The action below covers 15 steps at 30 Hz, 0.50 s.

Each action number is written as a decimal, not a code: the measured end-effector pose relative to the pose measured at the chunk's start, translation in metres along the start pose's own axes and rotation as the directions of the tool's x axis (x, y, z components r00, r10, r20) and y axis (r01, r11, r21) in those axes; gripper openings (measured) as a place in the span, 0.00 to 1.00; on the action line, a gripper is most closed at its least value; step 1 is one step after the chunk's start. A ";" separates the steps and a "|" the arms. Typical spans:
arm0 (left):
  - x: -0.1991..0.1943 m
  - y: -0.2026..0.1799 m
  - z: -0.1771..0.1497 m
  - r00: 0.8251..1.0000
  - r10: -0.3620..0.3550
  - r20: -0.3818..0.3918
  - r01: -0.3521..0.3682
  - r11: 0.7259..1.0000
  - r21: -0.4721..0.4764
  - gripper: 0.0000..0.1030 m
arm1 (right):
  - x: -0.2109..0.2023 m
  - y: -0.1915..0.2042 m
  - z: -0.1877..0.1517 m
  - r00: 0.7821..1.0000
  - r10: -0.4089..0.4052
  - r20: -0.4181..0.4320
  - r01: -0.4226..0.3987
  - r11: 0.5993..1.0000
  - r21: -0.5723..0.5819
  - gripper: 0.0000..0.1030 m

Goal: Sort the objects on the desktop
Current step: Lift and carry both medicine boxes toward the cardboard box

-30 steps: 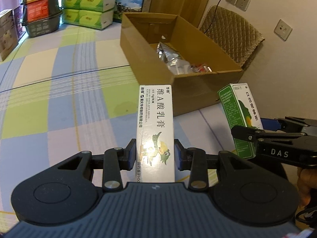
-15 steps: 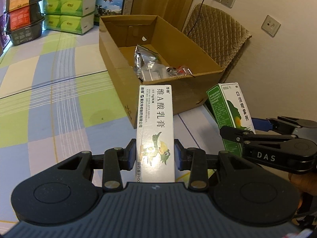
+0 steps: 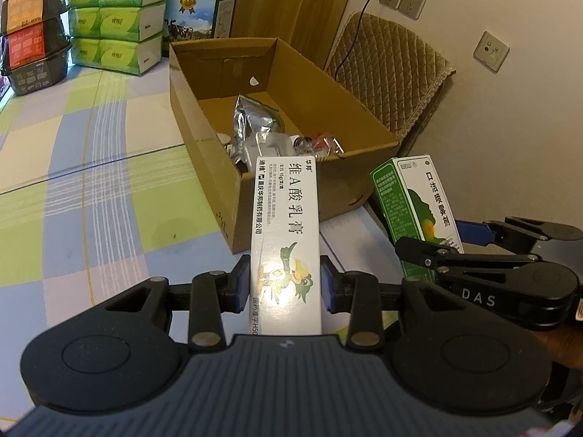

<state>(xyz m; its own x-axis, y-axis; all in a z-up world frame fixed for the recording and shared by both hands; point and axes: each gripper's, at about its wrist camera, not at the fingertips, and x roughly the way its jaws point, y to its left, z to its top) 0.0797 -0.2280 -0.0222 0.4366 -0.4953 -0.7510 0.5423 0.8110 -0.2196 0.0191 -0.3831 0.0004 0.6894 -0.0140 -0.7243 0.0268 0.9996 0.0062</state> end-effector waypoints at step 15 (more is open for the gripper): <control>0.003 -0.005 0.022 0.999 -0.003 0.037 0.004 1.000 -0.003 0.32 | 0.000 -0.008 0.021 0.999 -0.009 0.038 0.010 1.000 -0.023 0.51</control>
<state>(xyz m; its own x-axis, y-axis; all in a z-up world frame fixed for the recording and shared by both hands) 0.0945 -0.2403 -0.0094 0.4609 -0.5093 -0.7268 0.5420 0.8100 -0.2239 0.0345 -0.3918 0.0150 0.7161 -0.0236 -0.6976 0.0168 0.9997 -0.0165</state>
